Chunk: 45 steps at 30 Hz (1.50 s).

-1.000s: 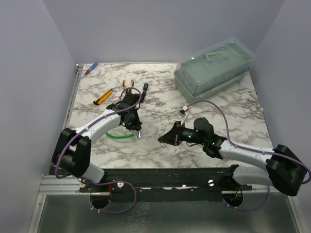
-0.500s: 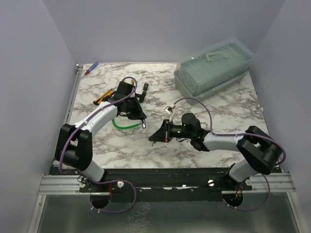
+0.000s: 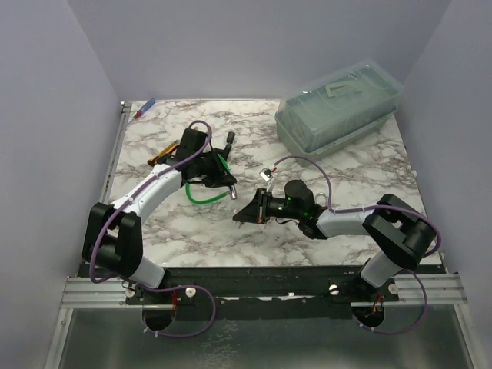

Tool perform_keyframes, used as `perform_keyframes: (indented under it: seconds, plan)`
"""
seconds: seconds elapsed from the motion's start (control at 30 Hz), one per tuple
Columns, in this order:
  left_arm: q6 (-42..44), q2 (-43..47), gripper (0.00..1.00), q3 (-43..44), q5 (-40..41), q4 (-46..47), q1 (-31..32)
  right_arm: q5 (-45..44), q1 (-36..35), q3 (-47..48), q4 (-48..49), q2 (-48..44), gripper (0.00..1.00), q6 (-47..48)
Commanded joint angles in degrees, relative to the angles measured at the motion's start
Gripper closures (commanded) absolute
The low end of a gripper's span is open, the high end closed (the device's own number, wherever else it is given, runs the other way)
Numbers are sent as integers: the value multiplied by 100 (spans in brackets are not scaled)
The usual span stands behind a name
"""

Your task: Unlock with the key

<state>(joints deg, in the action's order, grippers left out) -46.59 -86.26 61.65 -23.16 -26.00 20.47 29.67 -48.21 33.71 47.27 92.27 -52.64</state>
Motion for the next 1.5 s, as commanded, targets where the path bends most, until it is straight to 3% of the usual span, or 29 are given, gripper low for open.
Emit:
perform_keyframes:
  seconds: [0.0,0.63,1.47]
  plan:
    - [-210,334,100,-125,-343,209,-16,-352,-5,151,212,67,100,-62]
    - [-326,687,100,-377,-455,218,-15,-822,30,305,-426,106,100,21]
    - [-363,707,100,-483,-497,268,-8,-816,145,317,-371,123,100,35]
